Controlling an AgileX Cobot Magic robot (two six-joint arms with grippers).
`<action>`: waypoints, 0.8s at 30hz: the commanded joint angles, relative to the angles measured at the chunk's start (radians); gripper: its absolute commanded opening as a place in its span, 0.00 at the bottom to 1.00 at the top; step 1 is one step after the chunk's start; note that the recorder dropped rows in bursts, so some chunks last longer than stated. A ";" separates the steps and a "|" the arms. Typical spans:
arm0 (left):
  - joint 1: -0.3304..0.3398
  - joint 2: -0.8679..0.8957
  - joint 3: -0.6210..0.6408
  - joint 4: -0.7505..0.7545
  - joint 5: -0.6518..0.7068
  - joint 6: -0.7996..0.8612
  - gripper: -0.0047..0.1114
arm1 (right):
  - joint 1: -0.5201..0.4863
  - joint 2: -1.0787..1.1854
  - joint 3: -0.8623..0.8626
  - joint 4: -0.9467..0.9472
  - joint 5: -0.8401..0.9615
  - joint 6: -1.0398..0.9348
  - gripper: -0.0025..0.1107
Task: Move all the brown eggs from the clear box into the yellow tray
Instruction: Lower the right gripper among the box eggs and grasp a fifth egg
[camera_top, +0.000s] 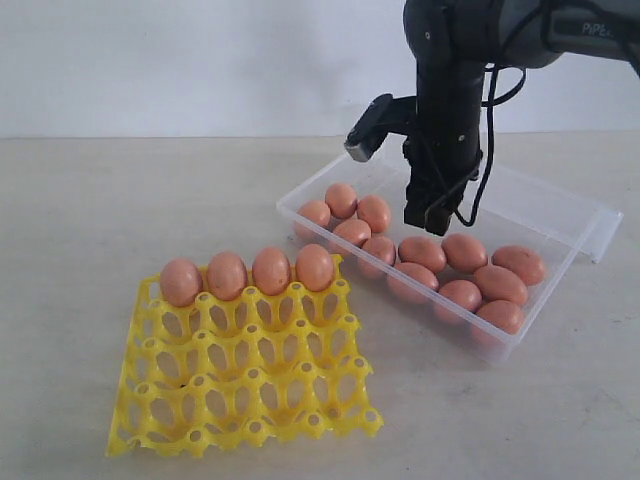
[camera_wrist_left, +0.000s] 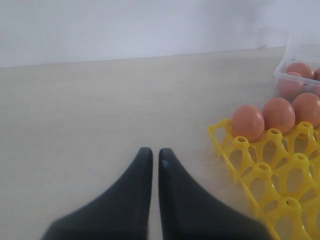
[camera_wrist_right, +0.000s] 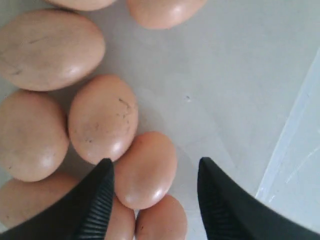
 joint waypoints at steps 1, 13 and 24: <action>-0.004 -0.003 0.004 0.001 -0.004 0.001 0.08 | -0.028 -0.012 0.022 -0.014 -0.029 0.186 0.42; -0.004 -0.003 0.004 0.001 -0.004 0.001 0.08 | -0.061 -0.012 0.104 0.038 -0.067 0.160 0.42; -0.004 -0.003 0.004 0.001 -0.004 0.001 0.08 | -0.061 -0.012 0.104 0.060 -0.094 0.160 0.42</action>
